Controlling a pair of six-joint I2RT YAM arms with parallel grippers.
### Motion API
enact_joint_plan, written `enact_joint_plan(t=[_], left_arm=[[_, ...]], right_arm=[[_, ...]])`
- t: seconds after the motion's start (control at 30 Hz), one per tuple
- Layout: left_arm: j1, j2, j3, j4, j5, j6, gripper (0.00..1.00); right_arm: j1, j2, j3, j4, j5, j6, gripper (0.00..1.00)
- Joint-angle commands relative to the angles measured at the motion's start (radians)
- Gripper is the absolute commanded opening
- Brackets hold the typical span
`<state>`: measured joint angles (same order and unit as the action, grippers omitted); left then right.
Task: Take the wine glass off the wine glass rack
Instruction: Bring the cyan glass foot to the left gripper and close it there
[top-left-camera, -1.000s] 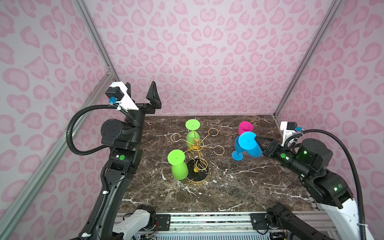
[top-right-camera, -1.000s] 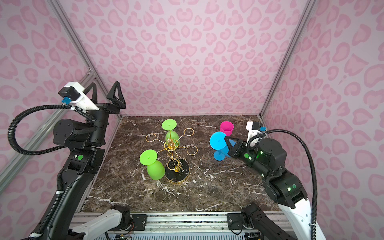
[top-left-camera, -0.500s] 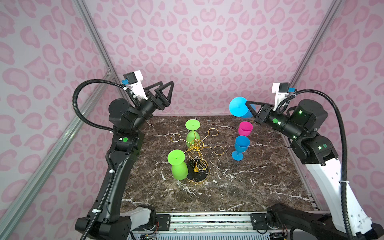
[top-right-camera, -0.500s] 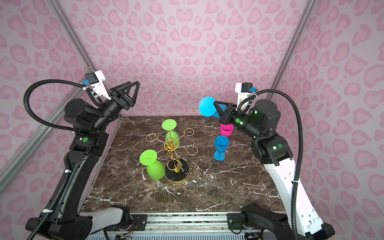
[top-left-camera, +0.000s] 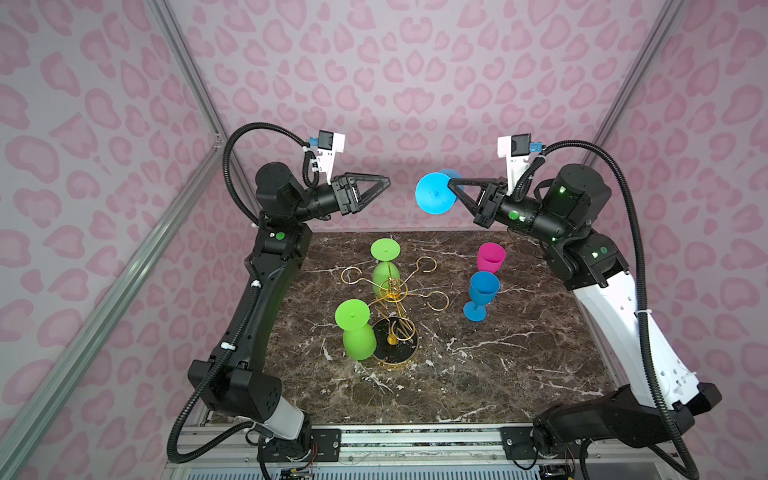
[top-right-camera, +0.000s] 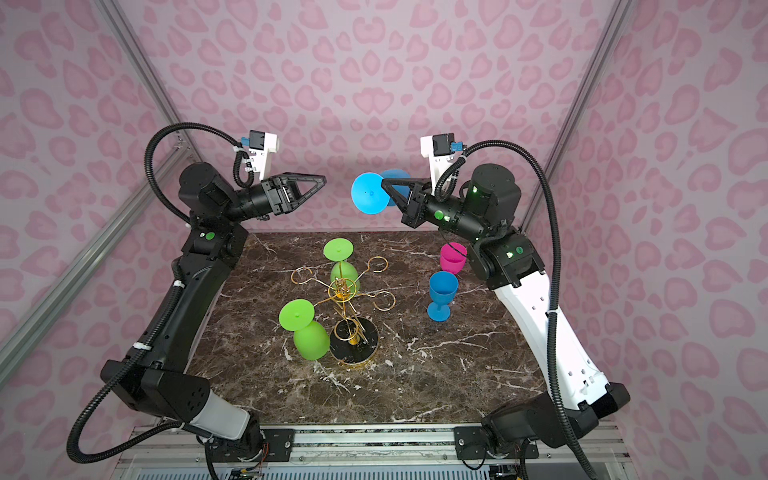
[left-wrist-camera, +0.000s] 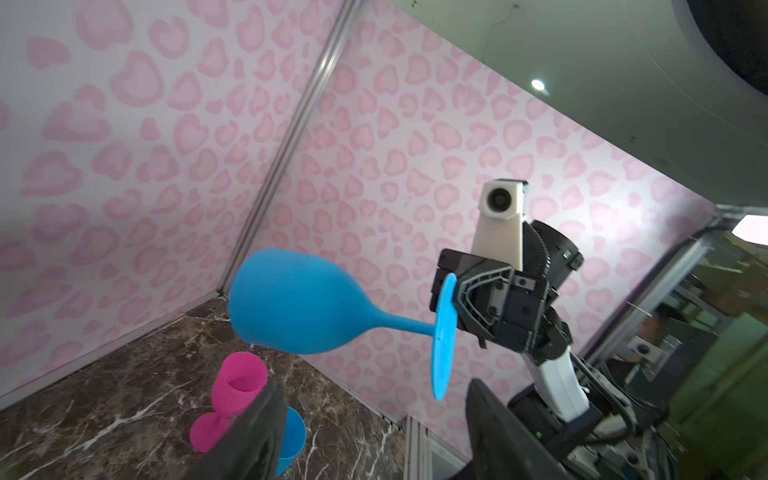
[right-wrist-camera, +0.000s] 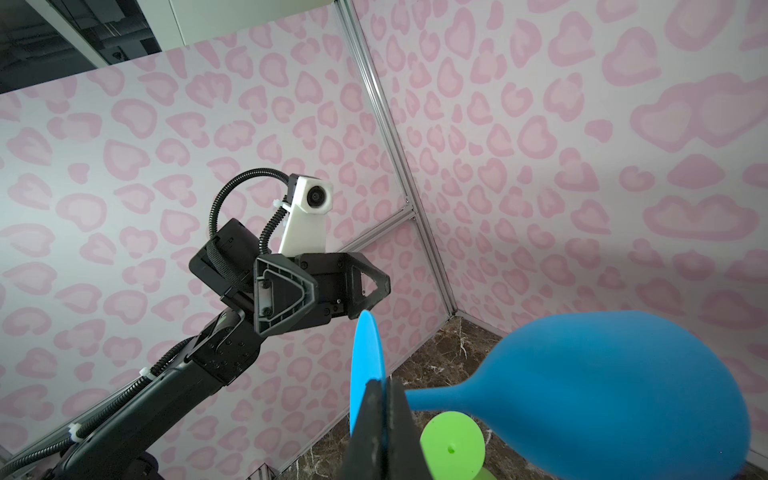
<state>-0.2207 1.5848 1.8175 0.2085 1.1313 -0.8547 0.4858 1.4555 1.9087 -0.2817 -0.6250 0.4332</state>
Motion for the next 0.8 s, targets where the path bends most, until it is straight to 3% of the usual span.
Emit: enact_joint_plan(t=[0.0,0.33,0.77], left_arm=[[-0.017,0.035,0.043,0.045,0.122,-0.027,0.69],[-0.043,0.081,0.084,0.049,0.162,-0.045,0.64],[-0.072,0.089,0.096,0.055,0.165,-0.063,0.44]], right_arm=[[0.018,0.028,0.035,0.024,-0.033,-0.042,0.00],[0.046,0.109,0.102,0.034,-0.038,-0.046,0.00],[0.069,0.163,0.143,0.091,-0.024,-0.030,0.00]])
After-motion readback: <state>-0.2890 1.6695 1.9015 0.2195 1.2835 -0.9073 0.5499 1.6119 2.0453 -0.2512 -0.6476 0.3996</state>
